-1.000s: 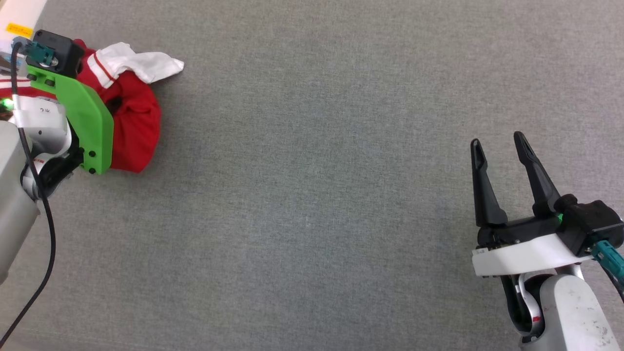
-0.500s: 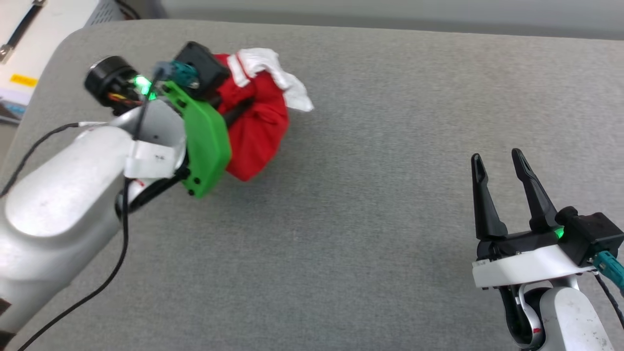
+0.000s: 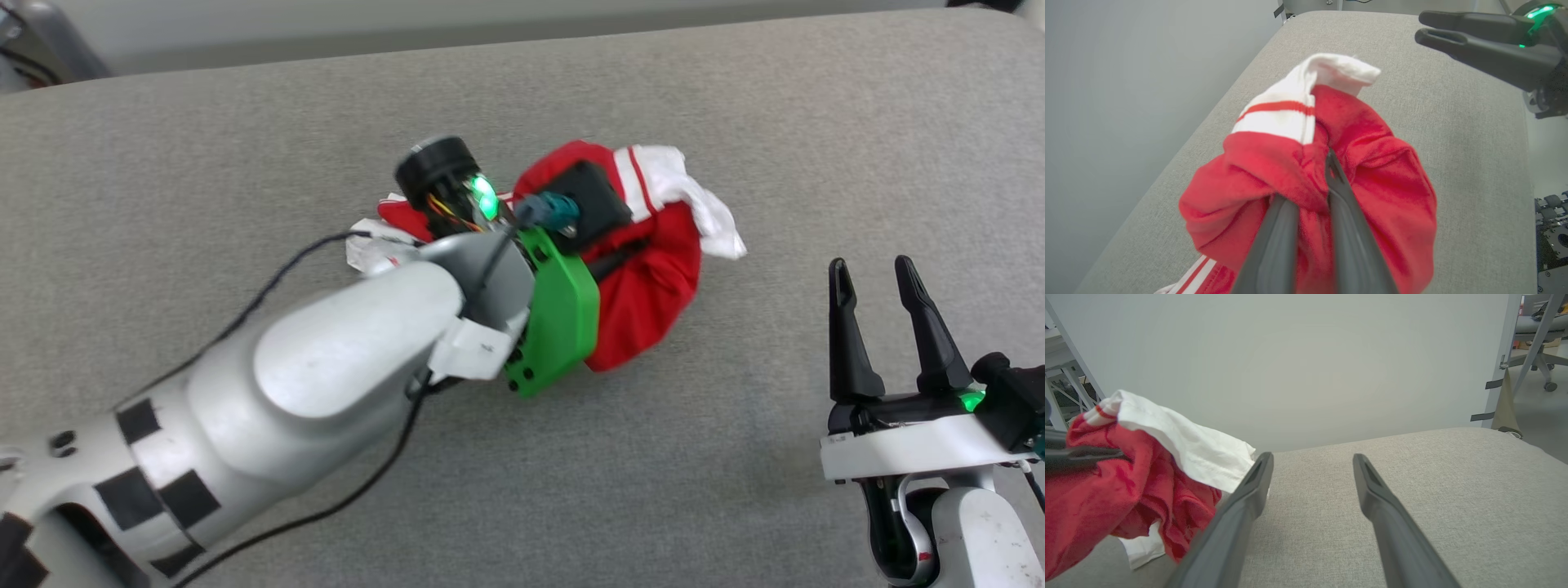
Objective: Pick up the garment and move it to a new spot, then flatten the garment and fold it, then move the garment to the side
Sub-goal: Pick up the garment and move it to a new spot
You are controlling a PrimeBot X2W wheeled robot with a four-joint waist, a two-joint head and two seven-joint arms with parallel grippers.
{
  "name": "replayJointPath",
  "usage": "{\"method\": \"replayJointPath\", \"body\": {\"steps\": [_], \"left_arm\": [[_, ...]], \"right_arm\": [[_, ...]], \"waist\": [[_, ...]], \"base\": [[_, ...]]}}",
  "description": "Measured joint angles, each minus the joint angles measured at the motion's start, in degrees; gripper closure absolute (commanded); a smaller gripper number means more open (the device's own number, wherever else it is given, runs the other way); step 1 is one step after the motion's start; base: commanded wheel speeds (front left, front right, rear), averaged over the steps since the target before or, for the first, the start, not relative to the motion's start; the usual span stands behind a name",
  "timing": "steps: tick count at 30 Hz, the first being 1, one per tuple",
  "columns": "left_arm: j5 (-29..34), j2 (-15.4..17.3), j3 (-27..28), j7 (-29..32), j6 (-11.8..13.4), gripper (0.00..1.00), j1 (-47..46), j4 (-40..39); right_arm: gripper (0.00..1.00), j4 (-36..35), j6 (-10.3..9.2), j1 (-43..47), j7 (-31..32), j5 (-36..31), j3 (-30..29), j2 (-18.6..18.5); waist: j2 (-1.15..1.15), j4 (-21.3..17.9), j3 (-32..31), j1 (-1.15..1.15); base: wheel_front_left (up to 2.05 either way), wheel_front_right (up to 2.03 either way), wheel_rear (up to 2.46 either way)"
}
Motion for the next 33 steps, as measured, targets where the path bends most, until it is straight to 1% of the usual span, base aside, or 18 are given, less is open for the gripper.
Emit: {"method": "replayJointPath", "body": {"steps": [3, 7, 11, 15, 19, 20, 21, 22, 26, 28, 29, 31, 33], "left_arm": [[0.1, -2.6, -1.5, -0.8, 0.0, 1.0, 1.9, 2.3], [1.0, -5.4, -2.2, -1.3, 0.0, 1.0, 8.3, 5.6], [4.7, -7.9, -2.4, 1.3, 0.0, 1.0, 15.7, 6.8], [6.0, -9.2, -2.5, 2.8, 0.0, 1.0, 20.0, 6.5], [6.1, -9.9, -2.5, 1.4, 0.0, 1.0, 20.4, 6.9], [6.1, -10.1, -2.5, 0.1, 0.0, 0.84, 20.4, 7.4], [6.0, -10.2, -2.5, -1.8, 0.0, 0.06, 20.2, 8.3], [5.9, -10.4, -2.5, -3.9, 0.0, 0.0, 20.0, 9.3], [6.9, -11.3, -0.9, -12.2, 0.3, 0.0, 18.6, 12.8], [8.6, -11.9, 0.8, -16.6, 2.3, 0.0, 17.9, 13.4], [8.9, -12.1, 1.3, -17.9, 3.2, 0.0, 17.8, 13.4], [9.1, -12.2, 2.9, -21.0, 5.7, 0.0, 17.8, 12.7], [9.5, -11.9, 3.9, -22.6, 7.7, 0.0, 17.9, 11.7]], "right_arm": [[0.0, -0.2, 0.0, 0.0, 0.0, 0.2, -0.2, 0.0], [0.0, -0.2, 0.0, 0.0, 0.0, 0.3, -0.4, 0.0], [0.0, -0.1, 0.0, 0.0, 0.0, 0.3, -0.3, 0.0], [0.0, 0.0, 0.0, 0.0, 0.0, 0.3, -0.1, 0.0], [0.0, 0.3, 0.0, 0.0, 0.0, 0.2, -0.3, 0.0], [0.0, 0.4, 0.0, 0.0, 0.0, 0.2, -0.3, 0.0], [0.0, 0.5, 0.0, 0.1, 0.0, 0.2, -0.3, 0.0], [0.0, 0.6, 0.0, 0.1, 0.0, 0.1, -0.3, 0.0], [0.0, 0.9, 0.0, 1.3, 0.0, 0.0, -0.5, 0.0], [0.0, 1.1, 0.0, 2.1, 0.0, -0.2, -0.6, 0.0], [0.0, 1.1, 0.0, 2.4, 0.0, -0.3, -0.8, 0.0], [0.0, 1.2, 0.0, 2.9, 0.0, -0.4, -1.3, 0.0], [0.0, 1.2, 0.0, 3.5, 0.0, -0.6, -1.6, 0.0]], "waist": [[0.0, -1.5, 0.6, 0.0], [0.0, -2.3, 1.8, 0.0], [0.0, -2.3, 2.5, 0.0], [0.0, -1.6, 2.5, 0.0], [0.0, -0.7, 2.1, 0.0], [0.0, -0.4, 1.9, 0.0], [0.0, -0.2, 1.6, 0.0], [0.0, 0.0, 1.2, 0.0], [0.0, 1.0, -0.2, 0.0], [0.0, 1.5, -1.1, 0.0], [0.0, 1.8, -1.5, 0.0], [0.0, 2.6, -2.6, 0.0], [0.0, 3.3, -3.4, 0.0]], "base": [[0.0, 0.0, 0.0], [0.0, 0.0, 0.0], [0.0, 0.0, 0.0], [0.0, 0.0, 0.0], [0.0, 0.0, 0.0], [0.0, 0.0, 0.0], [0.0, 0.0, 0.0], [0.0, 0.0, 0.0], [0.0, 0.0, 0.0], [0.0, 0.0, 0.0], [0.0, 0.0, 0.0], [0.0, 0.0, 0.0], [0.0, 0.0, 0.0]]}}
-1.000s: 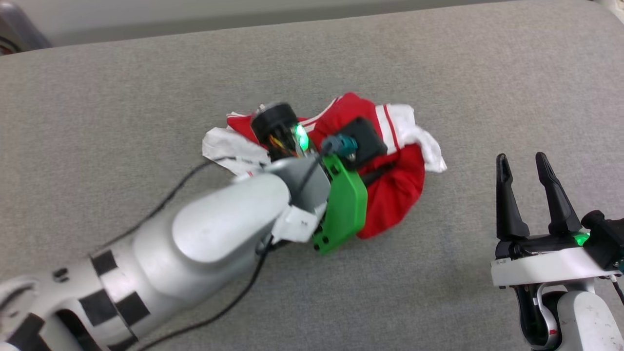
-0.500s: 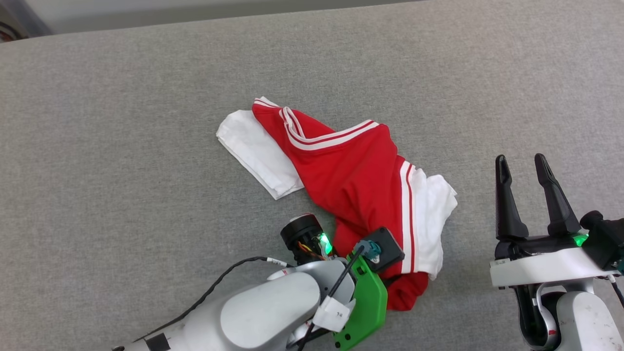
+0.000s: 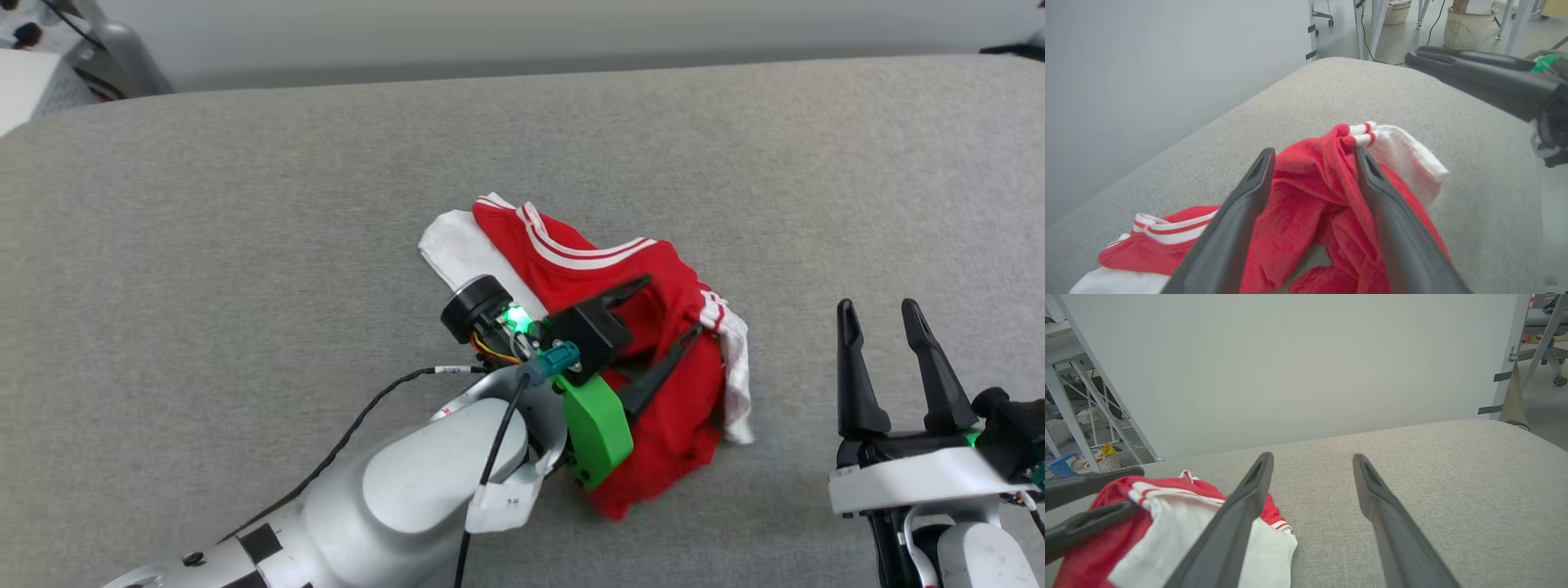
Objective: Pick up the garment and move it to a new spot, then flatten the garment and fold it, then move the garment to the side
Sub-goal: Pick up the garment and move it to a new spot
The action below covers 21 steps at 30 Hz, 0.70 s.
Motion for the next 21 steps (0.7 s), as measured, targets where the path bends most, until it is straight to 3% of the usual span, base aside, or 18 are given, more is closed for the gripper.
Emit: {"method": "replayJointPath", "body": {"steps": [7, 13, 16, 21], "left_arm": [[1.1, 4.1, 4.1, -2.7, 7.0, 0.0, 2.4, -5.3], [1.6, 9.6, 10.8, -4.1, 14.3, 0.0, 6.9, -9.0], [2.0, 11.9, 16.0, -4.4, 17.7, 0.0, 10.9, -11.4], [5.4, 13.4, 25.8, -4.5, 21.2, 0.0, 18.9, -15.4]], "right_arm": [[0.0, 0.0, 0.0, 1.2, 0.0, -0.1, -0.1, 0.0], [0.0, 0.1, 0.0, 1.4, 0.0, -0.1, 0.0, 0.0], [0.0, 0.1, 0.0, 1.9, 0.0, -0.3, -0.3, 0.0], [0.0, 0.3, 0.0, 2.5, 0.0, -1.2, -1.3, 0.0]], "waist": [[0.0, 3.2, -2.4, 0.0], [0.0, 5.1, -4.2, 0.0], [0.0, 5.8, -4.8, 0.0], [0.0, 6.1, -5.7, 0.0]], "base": [[0.0, 0.0, 0.0], [0.0, 0.0, 0.0], [0.0, 0.0, 0.0], [0.0, 0.0, 0.0]]}}
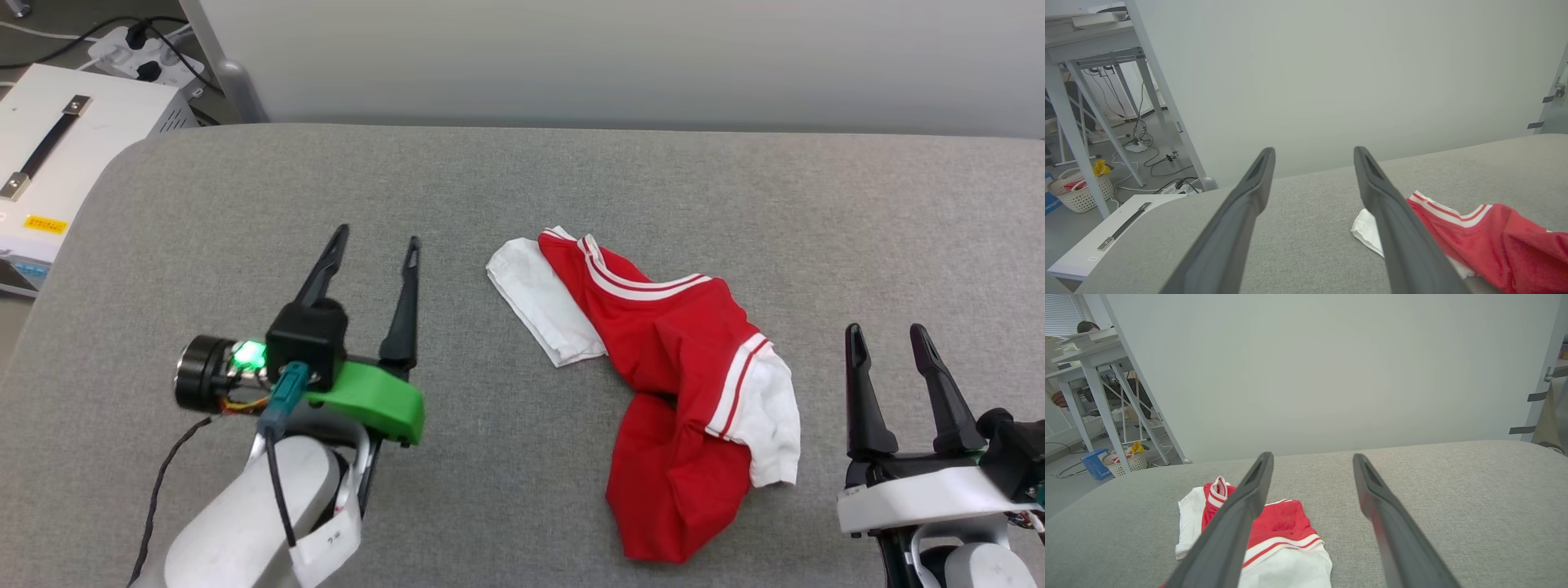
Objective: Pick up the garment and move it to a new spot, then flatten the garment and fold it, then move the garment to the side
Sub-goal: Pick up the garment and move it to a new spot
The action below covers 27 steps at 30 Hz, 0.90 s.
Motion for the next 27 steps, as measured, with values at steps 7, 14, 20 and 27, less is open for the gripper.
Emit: {"method": "replayJointPath", "body": {"steps": [7, 14, 20, 27], "left_arm": [[6.7, -2.2, 12.8, 0.0, 1.2, 0.0, 12.2, -3.2], [12.1, -7.7, 20.4, 0.0, -5.5, 0.0, 21.2, -4.7], [15.9, -11.8, 25.5, 0.0, -10.9, 0.0, 26.0, -4.4], [19.5, -15.8, 29.7, 0.0, -15.4, 0.0, 28.9, -3.5]], "right_arm": [[0.0, 1.3, 0.0, 1.2, 0.0, -0.5, -0.4, 0.0], [0.0, 2.2, 0.0, 2.6, 0.0, -1.0, -0.2, 0.0], [0.0, 2.8, 0.0, 3.8, 0.0, -1.6, 0.0, 0.0], [0.0, 3.5, 0.0, 5.0, 0.0, -1.9, 0.0, 0.0]], "waist": [[0.0, 0.2, -1.4, 0.0], [0.0, 0.6, -3.2, 0.0], [0.0, 0.9, -4.4, 0.0], [0.0, 1.2, -5.3, 0.0]], "base": [[0.0, 0.0, 0.0], [0.0, 0.0, 0.0], [0.0, 0.0, 0.0], [0.0, 0.0, 0.0]]}}
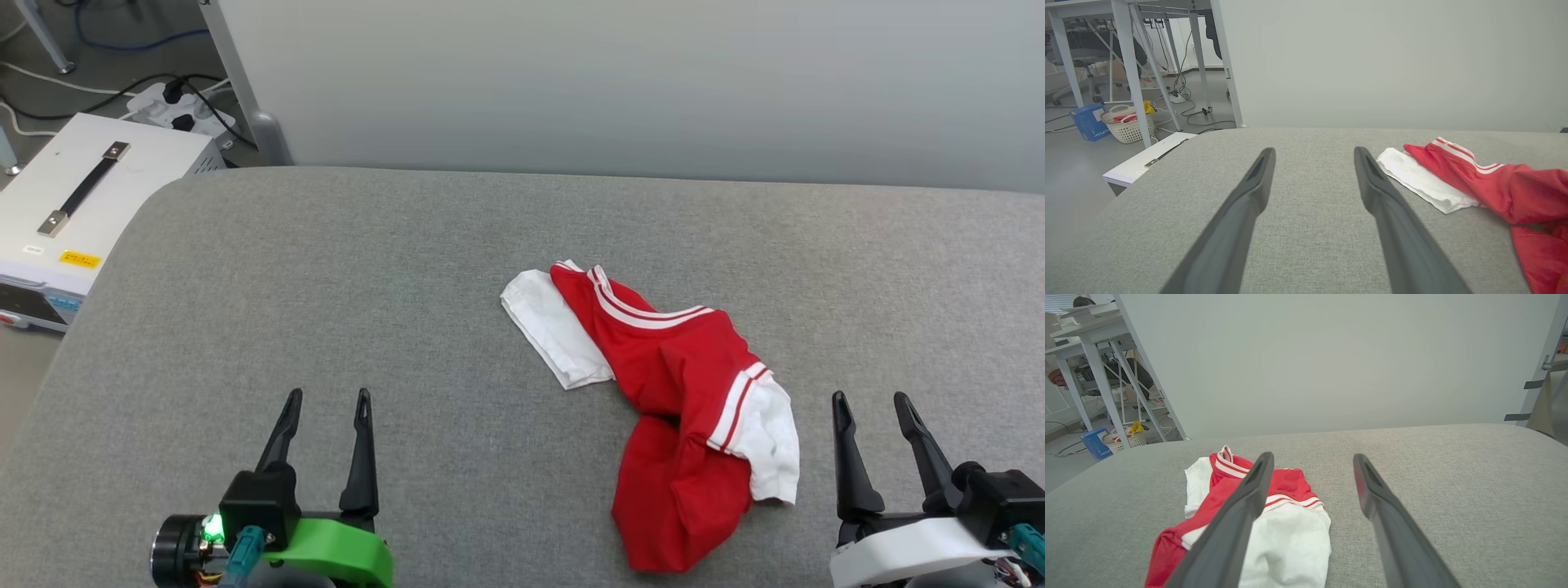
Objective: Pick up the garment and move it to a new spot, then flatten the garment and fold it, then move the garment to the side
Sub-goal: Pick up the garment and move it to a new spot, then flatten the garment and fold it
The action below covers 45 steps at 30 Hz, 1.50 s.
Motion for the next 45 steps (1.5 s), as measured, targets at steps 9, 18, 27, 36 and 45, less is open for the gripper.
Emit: {"method": "replayJointPath", "body": {"steps": [9, 18, 27, 36, 45], "left_arm": [[3.4, -3.4, 3.3, 0.0, -3.8, 0.0, 1.6, 1.2], [5.9, -5.3, 6.1, 0.0, -6.0, 0.0, 1.9, 2.0], [6.6, -6.3, 7.0, 0.0, -6.9, 0.0, 1.9, 2.5], [7.1, -6.7, 7.9, 0.0, -7.3, 0.0, 1.8, 2.7], [7.3, -7.0, 8.6, 0.0, -7.5, 0.0, 1.4, 2.7]], "right_arm": [[0.0, 1.0, 0.0, 1.0, 0.0, 0.0, 0.0, 0.0], [0.0, 1.5, 0.0, 1.2, 0.0, -0.1, -0.3, 0.0], [0.0, -3.3, 0.0, -2.9, 0.0, -4.0, -4.8, -0.1], [0.0, 0.5, 0.0, -13.7, 1.9, 0.0, 0.5, -11.7], [0.0, 1.0, 0.0, -21.4, 38.1, 19.1, 18.8, -27.6]], "waist": [[0.0, 0.3, -0.7, 0.0], [0.0, 0.1, -0.9, 0.0], [0.0, 0.5, -0.5, 0.0], [0.0, 0.5, 0.6, 0.0], [0.0, -0.1, 2.6, 0.0]], "base": [[0.0, 0.0, 0.0], [0.0, 0.0, 0.0], [0.0, 0.0, 0.0], [0.0, 0.0, 0.0], [0.0, 0.0, 0.0]]}}
